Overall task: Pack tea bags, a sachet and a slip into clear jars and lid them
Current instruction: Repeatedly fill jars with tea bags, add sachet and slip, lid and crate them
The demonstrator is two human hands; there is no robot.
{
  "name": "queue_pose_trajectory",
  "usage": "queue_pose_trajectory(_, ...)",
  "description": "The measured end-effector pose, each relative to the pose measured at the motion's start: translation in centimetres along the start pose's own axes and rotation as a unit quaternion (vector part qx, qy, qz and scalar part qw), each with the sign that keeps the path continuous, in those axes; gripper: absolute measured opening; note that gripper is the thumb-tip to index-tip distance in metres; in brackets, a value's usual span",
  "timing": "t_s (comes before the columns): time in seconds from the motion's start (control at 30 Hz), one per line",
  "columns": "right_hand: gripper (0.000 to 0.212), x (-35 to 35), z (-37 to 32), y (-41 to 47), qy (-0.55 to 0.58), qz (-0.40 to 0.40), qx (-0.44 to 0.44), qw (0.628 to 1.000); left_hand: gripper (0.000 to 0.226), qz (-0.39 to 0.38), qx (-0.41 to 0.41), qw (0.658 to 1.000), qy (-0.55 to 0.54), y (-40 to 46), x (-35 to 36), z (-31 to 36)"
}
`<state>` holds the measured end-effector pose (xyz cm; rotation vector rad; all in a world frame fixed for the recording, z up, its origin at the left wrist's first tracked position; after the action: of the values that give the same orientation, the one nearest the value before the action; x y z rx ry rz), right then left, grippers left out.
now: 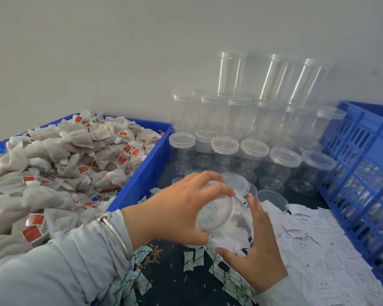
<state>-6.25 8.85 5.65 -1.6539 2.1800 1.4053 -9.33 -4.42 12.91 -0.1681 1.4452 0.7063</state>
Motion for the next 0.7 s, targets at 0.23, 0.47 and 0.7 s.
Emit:
queue_pose_trajectory(0.23,0.091,-0.9,-0.5,0.2,-0.065,0.072,-0.038,0.995,0.075,0.02,-0.045,0.995,-0.083,0.1,0.6,-0.8)
queue_pose_trajectory(0.47,0.103,-4.0,2.5,-0.4,-0.098,0.191,0.09,0.973,0.035,0.164,-0.316,0.835,-0.419,-1.0,-0.6,-7.3)
queue_pose_trajectory(0.7,0.107,-3.2,2.0,-0.6,-0.056,0.187,0.064,0.979,0.048,0.167,-0.48,0.699,-0.503,-2.7,1.4,-11.2)
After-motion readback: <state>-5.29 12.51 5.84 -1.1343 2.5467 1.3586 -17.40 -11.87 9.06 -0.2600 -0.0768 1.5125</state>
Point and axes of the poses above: each hand's wrist, its own y-axis towards the middle knuckle, its own x-axis out of the palm, z = x × y, the point moved 8 cm from there along y, towards the middle knuckle, and after that the axes turned 2 degrees about y, right-handed, at the moved point
